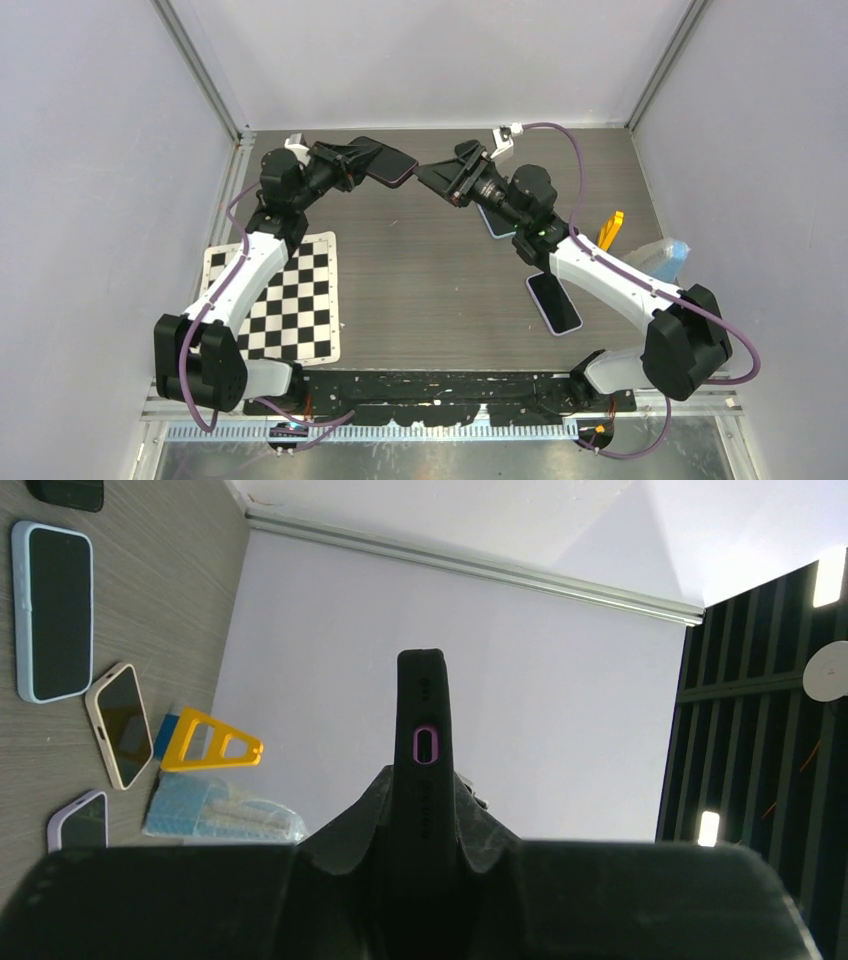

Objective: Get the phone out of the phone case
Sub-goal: Remove the phone case from the phone.

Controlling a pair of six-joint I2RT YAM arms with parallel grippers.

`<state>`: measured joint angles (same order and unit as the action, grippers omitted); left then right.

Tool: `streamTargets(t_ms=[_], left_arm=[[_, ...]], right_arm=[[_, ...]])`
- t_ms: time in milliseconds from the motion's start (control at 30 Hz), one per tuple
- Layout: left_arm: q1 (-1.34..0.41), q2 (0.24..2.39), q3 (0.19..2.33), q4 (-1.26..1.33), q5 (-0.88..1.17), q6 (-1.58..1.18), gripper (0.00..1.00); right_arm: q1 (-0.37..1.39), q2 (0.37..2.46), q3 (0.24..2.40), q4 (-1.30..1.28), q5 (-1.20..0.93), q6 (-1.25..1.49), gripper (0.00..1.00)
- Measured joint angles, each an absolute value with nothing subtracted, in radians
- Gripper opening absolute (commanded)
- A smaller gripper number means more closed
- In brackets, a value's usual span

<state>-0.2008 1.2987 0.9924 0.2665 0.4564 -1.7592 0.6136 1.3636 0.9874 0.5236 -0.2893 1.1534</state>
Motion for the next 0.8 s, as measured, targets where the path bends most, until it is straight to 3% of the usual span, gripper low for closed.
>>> streamTargets(t_ms=[233, 433, 567, 800], left_arm=[[-0.201, 1.299, 0.992, 0.266, 0.457, -1.776, 0.00], [-0.200, 1.299, 0.987, 0.266, 0.456, -1.781, 0.00], [-0.202, 1.299, 0.982, 0.266, 0.457, -1.782, 0.00], [-0.205, 1.299, 0.982, 0.266, 0.457, -1.789, 0.00]], right_arm=[[0.614, 1.390, 0.989, 0.528, -0.290, 1.155, 0.43], [0.614, 1.396, 0.989, 0.531, -0.294, 1.154, 0.56], [0.614, 1.396, 0.988, 0.546, -0.294, 1.154, 0.57], [0.614, 1.396, 0.988, 0.568, -0.294, 1.155, 0.46]])
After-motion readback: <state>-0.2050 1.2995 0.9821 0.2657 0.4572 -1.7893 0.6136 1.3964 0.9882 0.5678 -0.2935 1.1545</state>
